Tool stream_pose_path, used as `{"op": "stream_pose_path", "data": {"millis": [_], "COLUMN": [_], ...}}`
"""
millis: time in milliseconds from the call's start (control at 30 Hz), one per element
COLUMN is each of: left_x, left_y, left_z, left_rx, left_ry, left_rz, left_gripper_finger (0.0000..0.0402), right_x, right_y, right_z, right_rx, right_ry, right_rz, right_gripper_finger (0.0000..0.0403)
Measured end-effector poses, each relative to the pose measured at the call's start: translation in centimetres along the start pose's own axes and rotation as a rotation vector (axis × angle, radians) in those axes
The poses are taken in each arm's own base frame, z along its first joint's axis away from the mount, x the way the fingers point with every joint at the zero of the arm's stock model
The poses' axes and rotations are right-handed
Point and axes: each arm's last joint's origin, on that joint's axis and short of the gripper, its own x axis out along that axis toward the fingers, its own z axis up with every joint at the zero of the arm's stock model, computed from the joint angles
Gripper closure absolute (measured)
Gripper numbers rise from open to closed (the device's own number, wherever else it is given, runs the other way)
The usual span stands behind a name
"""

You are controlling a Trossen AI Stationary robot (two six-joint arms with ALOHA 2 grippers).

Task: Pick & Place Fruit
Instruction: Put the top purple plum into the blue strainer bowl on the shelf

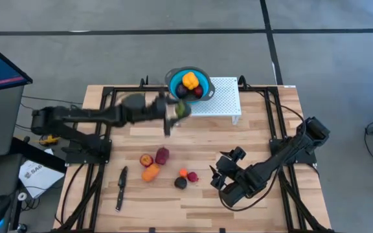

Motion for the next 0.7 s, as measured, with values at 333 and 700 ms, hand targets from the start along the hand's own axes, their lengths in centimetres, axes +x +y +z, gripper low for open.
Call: {"op": "stream_pose_path", "data": {"millis": [333,700], "left_x": [3.3,4.8], "left_y": [9.7,11.6], "left_z": [-3.2,-6.8], "left_rx": [-0.167,-0.195], "left_ry": [0.137,0.236], "left_rz": [0.217,0.261], "left_gripper_finger": [0.0138,0.0137], "right_x": [0.7,0.7], "right_y": [-0.3,-0.2], "right_z": [0.5,0.5], "right_rx": [0.001,0.005], "right_ry": [0.004,0.001], "right_rz": [-0.018,-0.013], "right_gripper_finger": [0.0068,0.0068]}}
